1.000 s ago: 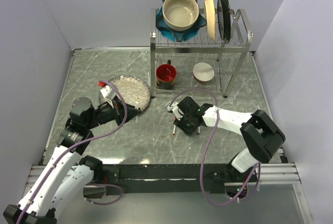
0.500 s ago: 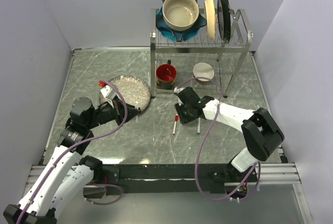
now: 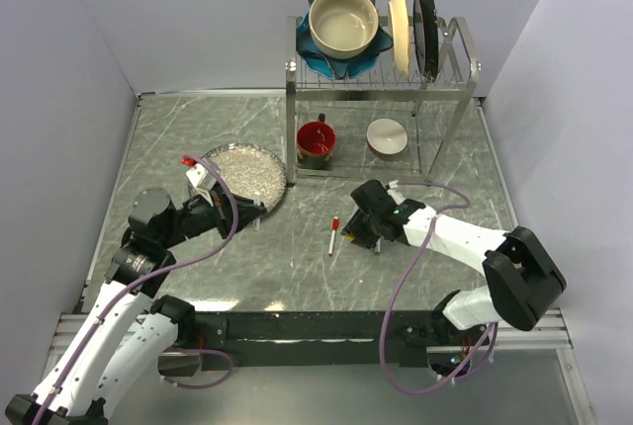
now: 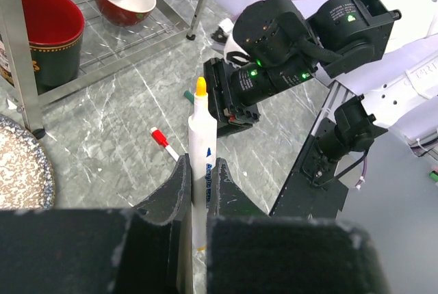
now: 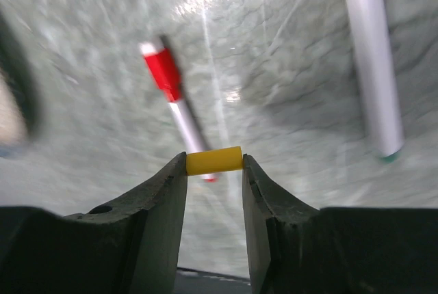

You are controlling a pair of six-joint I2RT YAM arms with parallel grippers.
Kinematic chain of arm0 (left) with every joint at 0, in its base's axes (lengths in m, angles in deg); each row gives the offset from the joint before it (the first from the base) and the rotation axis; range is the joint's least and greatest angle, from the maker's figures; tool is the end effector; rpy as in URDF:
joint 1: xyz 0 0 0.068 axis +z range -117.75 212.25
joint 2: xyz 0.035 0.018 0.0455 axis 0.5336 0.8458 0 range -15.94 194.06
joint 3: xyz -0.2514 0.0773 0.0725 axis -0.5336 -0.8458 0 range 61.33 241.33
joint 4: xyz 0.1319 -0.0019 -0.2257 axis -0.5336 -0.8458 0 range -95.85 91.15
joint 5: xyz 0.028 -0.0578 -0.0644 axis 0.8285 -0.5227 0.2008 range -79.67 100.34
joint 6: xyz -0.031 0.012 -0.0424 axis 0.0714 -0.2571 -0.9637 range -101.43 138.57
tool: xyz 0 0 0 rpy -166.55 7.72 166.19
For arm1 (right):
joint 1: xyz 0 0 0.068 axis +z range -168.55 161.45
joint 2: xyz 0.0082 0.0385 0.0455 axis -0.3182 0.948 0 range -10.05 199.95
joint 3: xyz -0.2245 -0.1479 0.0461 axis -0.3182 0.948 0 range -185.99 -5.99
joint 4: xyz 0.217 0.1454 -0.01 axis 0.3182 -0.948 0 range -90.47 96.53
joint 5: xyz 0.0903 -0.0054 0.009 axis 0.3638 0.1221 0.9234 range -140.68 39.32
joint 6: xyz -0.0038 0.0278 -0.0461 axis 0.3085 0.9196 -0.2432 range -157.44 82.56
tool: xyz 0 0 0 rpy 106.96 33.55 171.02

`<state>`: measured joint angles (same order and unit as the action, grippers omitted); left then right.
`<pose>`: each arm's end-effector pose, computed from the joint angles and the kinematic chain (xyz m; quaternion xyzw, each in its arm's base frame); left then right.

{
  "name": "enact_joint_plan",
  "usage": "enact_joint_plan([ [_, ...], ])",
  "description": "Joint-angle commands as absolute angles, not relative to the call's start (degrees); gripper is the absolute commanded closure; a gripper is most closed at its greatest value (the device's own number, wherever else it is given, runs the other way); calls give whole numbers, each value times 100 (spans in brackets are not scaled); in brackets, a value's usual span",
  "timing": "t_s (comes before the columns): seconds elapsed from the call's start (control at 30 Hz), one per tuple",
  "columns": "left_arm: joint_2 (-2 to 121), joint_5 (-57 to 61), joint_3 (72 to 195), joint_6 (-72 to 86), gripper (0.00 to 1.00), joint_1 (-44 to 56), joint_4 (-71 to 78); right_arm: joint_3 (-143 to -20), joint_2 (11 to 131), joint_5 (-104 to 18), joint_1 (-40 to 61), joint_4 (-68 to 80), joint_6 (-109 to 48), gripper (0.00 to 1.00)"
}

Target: Insert the pens into the pen caps

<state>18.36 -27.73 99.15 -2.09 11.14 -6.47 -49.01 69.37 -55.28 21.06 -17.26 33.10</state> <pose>0.1269 -0.0725 0.3300 0.2248 0.6911 -0.4526 0.5167 0.2011 0.1629 0.1809 0.2674 0.9279 0.1886 0.1790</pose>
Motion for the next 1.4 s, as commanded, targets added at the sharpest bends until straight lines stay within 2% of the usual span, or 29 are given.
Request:
enact_joint_plan([
  [0.0, 1746, -2728, 9921, -173, 99, 1098, -456, -4914, 6949, -5675, 2161, -2054, 5175, 82],
  [0.3, 1702, -2675, 9912, -173, 99, 1098, -474, -5335, 7643, -5490, 2144, -2783, 5985, 75],
  [0.5, 1684, -2658, 9912, -164, 99, 1098, -483, -5670, 7933, -5578, 2152, -3337, 6047, 53],
  [0.77, 1640, -2640, 9912, -155, 99, 1098, -483, -5960, 7679, -6175, 2231, -3838, 5538, 38],
  [0.87, 1614, -2640, 9912, -147, 99, 1098, -492, -5785, 7416, -6518, 2293, -3444, 4810, 41],
  [0.9, 1605, -2632, 9912, -147, 99, 1089, -492, -5715, 7319, -6640, 2293, -3278, 4094, 41],
  [0.93, 1596, -2632, 9903, -147, 99, 1098, -474, -5627, 7066, -6685, 2311, -2467, 3399, 42],
  [0.97, 1579, -2632, 9894, -155, 99, 1098, -465, -5496, 6933, -6668, 2337, -2102, 2688, 48],
  [1.0, 1570, -2623, 9903, -147, 99, 1098, -483, -5459, 6731, -6677, 2372, -1881, 1549, 47],
  [1.07, 1552, -2632, 9894, -155, 99, 1089, -474, -5380, 6563, -6221, 2469, -1414, 488, 47],
  [1.23, 1535, -2623, 9894, -155, 99, 1089, -474, -5336, 6421, -5931, 2478, -1552, -1044, 46],
  [1.37, 1508, -2623, 9877, -164, 99, 1089, -439, -5888, 7193, -5938, 2486, -2316, -1739, 50],
])
